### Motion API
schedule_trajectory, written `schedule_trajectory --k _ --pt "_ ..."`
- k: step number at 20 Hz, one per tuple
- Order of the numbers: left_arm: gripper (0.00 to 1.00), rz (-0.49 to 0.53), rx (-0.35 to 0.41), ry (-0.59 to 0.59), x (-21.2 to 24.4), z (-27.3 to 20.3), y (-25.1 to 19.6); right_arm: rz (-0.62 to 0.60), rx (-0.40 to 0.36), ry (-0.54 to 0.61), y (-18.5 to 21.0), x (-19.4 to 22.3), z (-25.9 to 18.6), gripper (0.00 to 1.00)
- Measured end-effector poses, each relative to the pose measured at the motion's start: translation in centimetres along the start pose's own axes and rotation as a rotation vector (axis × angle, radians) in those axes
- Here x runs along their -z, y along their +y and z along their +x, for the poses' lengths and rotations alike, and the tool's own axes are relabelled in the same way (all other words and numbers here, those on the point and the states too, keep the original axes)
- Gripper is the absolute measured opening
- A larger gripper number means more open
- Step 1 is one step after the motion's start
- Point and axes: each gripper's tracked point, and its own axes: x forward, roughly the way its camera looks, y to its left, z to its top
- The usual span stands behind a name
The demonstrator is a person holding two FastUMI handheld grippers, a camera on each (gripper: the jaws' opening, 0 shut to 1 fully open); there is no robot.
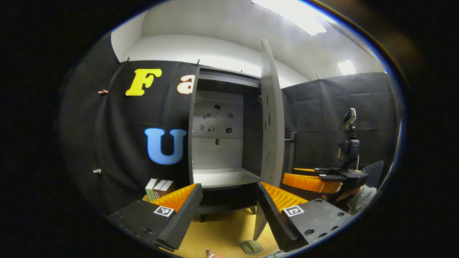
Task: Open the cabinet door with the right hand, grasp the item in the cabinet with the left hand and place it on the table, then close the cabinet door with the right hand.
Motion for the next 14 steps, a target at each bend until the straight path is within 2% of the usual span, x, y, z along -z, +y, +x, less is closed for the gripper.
schedule_trajectory --k 3,7,10,14 --pt "0.95 -0.041 0.039 -0.012 0.3 1.1 0.5 -0.110 0.047 -0.009 0.1 -0.4 -1.7 0.97" --pt "0.95 -0.125 0.060 -0.001 1.7 1.8 -0.3 -0.237 0.284 0.014 -3.7 1.4 -3.4 0.98" --pt "0.95 -0.123 0.002 0.000 1.5 2.6 1.0 -0.271 0.419 0.006 -5.4 0.5 -4.0 0.97" --pt "0.95 -0.091 -0.108 -0.027 0.8 3.5 2.6 -0.286 0.478 -0.010 -7.0 -1.3 -5.1 0.97"
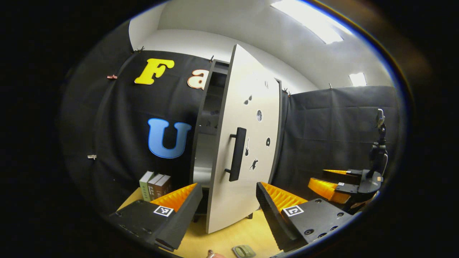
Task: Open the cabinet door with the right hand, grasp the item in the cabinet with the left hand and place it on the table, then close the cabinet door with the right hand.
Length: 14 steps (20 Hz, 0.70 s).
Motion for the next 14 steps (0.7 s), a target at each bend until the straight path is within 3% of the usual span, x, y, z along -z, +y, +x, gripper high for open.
schedule_trajectory --k 3,8,14 --pt "0.95 0.038 -0.039 -0.018 -0.5 0.0 -0.4 0.071 -0.001 0.001 -0.5 -0.4 0.2 0.98" --pt "0.95 0.069 -0.140 -0.063 -1.8 0.9 -0.5 0.081 0.017 0.011 -1.9 0.0 -0.2 0.97" --pt "0.95 0.104 -0.158 -0.069 -2.1 1.2 -1.3 0.063 0.031 0.004 -3.0 -0.2 0.0 0.97"
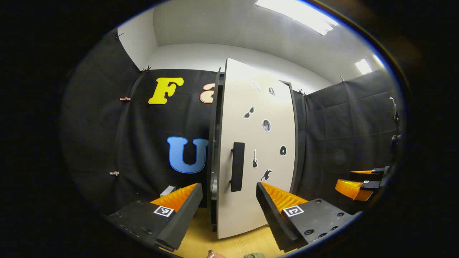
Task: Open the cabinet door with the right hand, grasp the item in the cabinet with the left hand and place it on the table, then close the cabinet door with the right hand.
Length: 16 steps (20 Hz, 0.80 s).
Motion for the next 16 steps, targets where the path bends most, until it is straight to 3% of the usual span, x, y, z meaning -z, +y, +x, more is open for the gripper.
schedule_trajectory --k 10,16 --pt "0.95 0.069 -0.044 0.054 1.4 -0.7 -0.4 -0.013 -0.026 -0.023 0.0 -0.4 0.0 0.97" --pt "0.95 0.049 -0.052 0.051 1.6 -0.9 -0.3 -0.037 -0.026 -0.033 -0.3 -0.7 -0.1 0.97"
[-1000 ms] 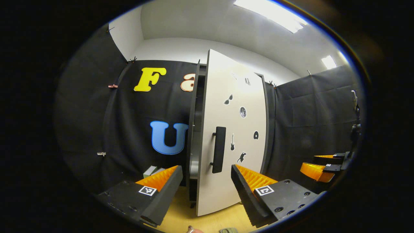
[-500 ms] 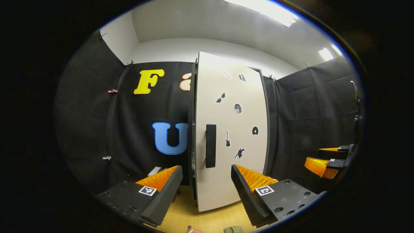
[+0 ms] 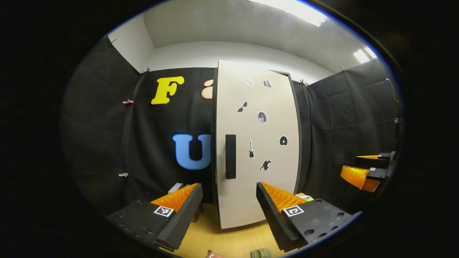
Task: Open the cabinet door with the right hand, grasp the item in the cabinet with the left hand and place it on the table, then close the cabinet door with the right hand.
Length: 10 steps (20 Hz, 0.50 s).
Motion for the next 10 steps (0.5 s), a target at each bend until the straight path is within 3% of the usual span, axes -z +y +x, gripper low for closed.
schedule_trajectory --k 10 --pt "0.95 0.013 0.026 -0.008 -0.42 0.44 0.26 0.000 -0.010 0.010 0.47 0.06 -0.08 0.97"
